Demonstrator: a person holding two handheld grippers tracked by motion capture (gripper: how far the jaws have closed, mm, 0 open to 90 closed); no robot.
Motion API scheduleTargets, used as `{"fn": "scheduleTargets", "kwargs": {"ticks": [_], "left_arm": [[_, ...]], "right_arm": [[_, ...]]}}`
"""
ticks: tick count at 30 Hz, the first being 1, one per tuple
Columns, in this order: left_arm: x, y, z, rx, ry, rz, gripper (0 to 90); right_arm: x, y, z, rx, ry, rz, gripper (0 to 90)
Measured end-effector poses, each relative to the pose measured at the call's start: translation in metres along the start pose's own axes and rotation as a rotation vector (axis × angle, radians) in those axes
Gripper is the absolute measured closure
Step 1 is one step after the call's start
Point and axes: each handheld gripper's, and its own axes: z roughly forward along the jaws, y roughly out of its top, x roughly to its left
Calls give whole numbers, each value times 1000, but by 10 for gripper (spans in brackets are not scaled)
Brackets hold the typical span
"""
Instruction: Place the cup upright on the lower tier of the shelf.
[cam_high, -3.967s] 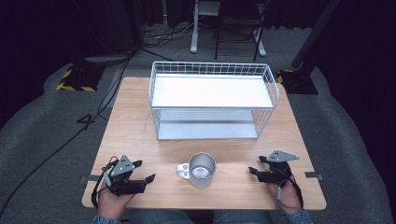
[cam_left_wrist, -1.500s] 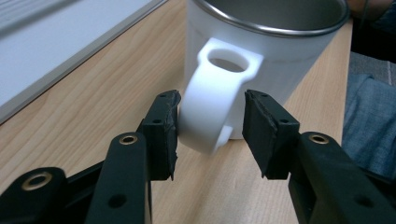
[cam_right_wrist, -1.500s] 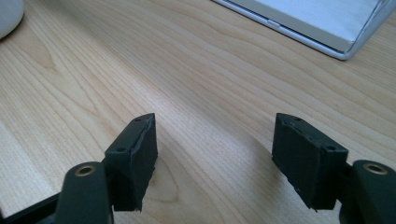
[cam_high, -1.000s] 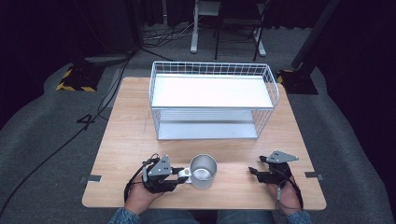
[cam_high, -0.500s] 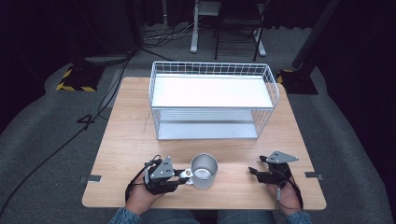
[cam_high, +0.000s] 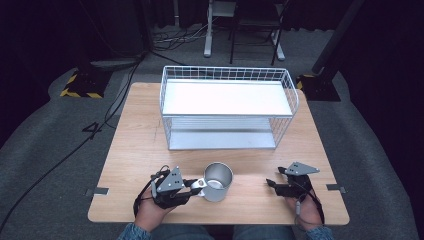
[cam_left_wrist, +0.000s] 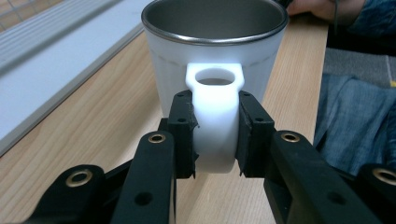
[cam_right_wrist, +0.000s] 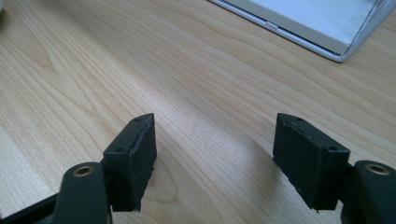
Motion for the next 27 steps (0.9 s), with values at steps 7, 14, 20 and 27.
{"fn": "scheduleTargets", "kwargs": {"ticks": [7, 14, 20, 27], "left_arm": [[2, 9, -4, -32, 16, -15, 717], [5, 18, -3, -34, 36, -30, 717], [12, 26, -1, -46, 75, -42, 717], [23, 41, 4, -54, 110, -52, 717]], "right_arm": [[1, 0, 0, -1, -5, -4, 307], [1, 0, 0, 0, -9, -1, 306], [1, 0, 0, -1, -17, 1, 306], [1, 0, 0, -1, -27, 6, 306]]}}
